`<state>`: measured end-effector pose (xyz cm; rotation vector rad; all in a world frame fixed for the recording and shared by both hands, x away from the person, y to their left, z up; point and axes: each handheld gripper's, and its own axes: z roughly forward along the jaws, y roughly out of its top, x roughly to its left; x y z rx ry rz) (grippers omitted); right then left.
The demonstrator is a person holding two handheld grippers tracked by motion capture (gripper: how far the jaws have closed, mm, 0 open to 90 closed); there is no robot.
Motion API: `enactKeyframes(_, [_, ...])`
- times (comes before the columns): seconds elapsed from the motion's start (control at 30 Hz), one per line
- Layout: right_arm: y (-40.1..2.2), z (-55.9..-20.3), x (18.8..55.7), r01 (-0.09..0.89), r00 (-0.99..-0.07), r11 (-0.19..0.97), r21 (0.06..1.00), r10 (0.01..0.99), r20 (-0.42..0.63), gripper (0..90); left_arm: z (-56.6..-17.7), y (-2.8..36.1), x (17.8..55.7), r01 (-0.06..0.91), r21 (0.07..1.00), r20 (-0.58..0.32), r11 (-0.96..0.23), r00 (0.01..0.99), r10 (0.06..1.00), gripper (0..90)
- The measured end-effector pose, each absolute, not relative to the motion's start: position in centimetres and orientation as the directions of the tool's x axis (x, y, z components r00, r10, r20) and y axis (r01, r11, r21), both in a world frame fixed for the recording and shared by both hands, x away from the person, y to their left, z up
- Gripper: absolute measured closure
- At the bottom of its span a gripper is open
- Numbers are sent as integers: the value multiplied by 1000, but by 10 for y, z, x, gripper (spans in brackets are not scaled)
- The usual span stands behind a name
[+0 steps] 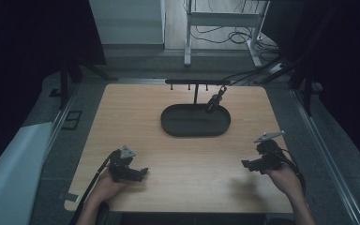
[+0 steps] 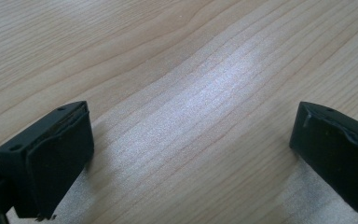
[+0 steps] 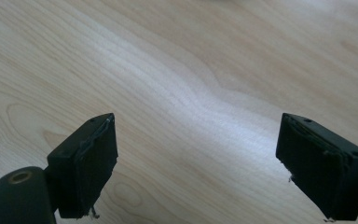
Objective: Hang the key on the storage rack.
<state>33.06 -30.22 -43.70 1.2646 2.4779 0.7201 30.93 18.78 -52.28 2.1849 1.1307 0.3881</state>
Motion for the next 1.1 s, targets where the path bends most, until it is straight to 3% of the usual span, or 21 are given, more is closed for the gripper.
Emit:
enactKeyframes(0.73, [-299, -493, 301, 620, -576, 448, 644, 817, -15, 125, -523, 188, 309, 621, 658, -29, -426, 586, 810, 0])
enactKeyframes(0.87, [-296, -505, 299, 624, -582, 468, 626, 812, -27, 108, -523, 188, 309, 620, 660, -29, -425, 586, 810, 0])
enactKeyframes(1.03, [-293, -512, 300, 634, -589, 460, 621, 808, 3, 0, -523, 188, 309, 620, 660, -29, -424, 585, 810, 0])
enactKeyframes(1.1, [-293, -513, 300, 632, -589, 459, 625, 808, 3, 0, -523, 188, 309, 620, 660, -30, -424, 586, 810, 0])
